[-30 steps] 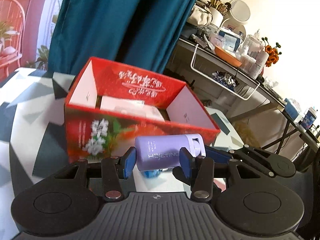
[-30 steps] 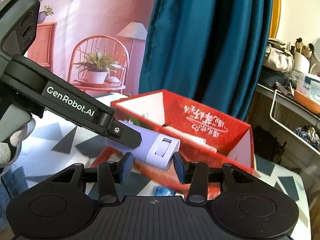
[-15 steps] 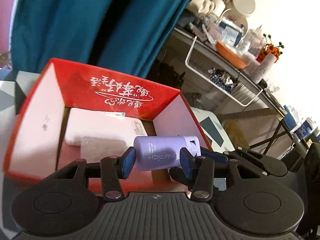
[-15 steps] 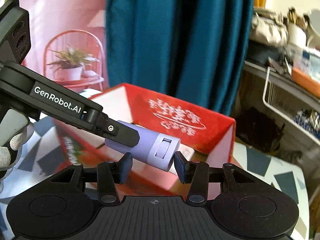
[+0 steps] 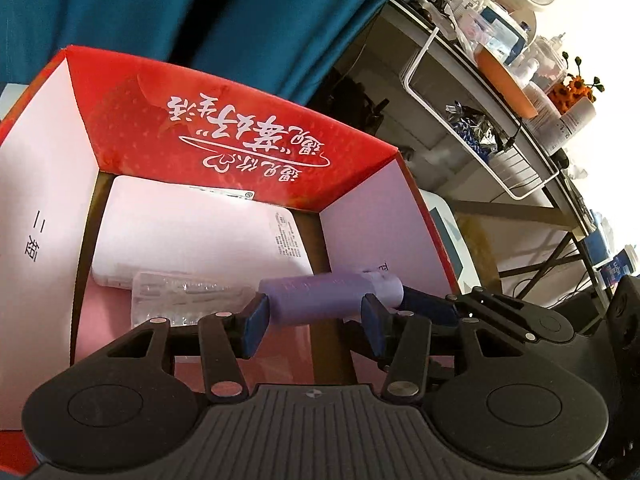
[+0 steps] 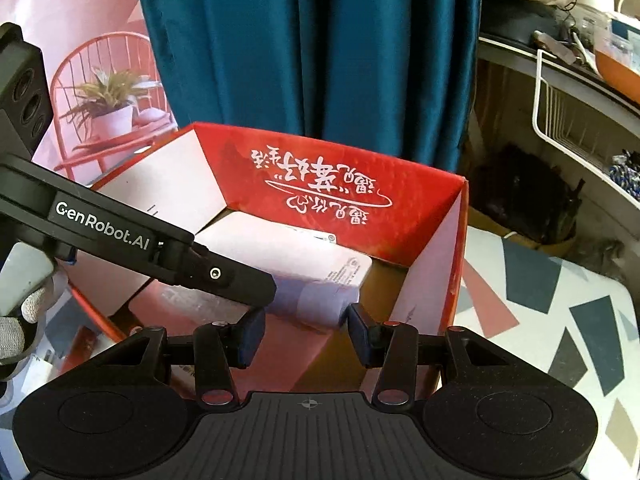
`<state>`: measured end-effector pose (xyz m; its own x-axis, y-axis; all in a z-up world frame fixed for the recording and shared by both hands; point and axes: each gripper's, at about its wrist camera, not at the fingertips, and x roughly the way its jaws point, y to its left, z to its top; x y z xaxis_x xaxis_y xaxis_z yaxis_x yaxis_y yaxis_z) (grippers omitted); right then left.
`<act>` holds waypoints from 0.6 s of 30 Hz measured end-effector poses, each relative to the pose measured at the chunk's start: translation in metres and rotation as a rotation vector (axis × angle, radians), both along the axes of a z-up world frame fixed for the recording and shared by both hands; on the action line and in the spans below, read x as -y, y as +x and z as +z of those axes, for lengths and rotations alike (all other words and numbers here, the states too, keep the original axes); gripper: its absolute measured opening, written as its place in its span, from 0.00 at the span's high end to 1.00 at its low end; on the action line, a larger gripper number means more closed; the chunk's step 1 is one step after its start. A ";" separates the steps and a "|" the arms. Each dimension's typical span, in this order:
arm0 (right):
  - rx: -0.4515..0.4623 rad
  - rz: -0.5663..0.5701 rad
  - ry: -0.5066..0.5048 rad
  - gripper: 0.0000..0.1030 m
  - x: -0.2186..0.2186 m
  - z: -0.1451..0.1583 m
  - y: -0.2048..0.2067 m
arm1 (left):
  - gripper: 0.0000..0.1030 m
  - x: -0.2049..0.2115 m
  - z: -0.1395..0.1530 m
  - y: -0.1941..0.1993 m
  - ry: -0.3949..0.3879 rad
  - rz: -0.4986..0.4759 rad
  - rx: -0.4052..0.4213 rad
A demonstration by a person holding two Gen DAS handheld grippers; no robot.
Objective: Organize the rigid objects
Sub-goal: 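Open both grippers to release the purple tube and withdraw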
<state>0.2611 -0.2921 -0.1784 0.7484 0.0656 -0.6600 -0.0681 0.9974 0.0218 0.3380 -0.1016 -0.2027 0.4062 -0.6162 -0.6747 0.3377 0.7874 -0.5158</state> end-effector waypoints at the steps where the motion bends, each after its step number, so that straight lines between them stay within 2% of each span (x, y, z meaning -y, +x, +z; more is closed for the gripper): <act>1: 0.002 -0.003 -0.005 0.59 0.000 -0.001 0.000 | 0.49 0.000 -0.001 0.001 -0.004 0.002 -0.004; 9: -0.003 -0.005 -0.042 0.57 -0.005 -0.001 0.004 | 0.49 0.004 -0.003 0.008 -0.014 -0.001 -0.017; 14: -0.010 -0.010 -0.053 0.58 -0.005 0.000 0.006 | 0.49 0.007 0.011 0.002 0.005 -0.027 0.040; 17: 0.010 -0.004 -0.049 0.56 -0.006 0.004 0.000 | 0.42 0.006 0.026 -0.007 0.034 -0.036 0.105; 18: 0.017 -0.002 -0.054 0.55 -0.008 0.006 -0.003 | 0.36 0.005 0.030 -0.010 0.045 -0.037 0.129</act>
<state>0.2586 -0.2846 -0.1725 0.7594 0.0287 -0.6500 -0.0658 0.9973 -0.0329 0.3282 -0.1064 -0.1724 0.4687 -0.6026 -0.6459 0.4285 0.7945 -0.4304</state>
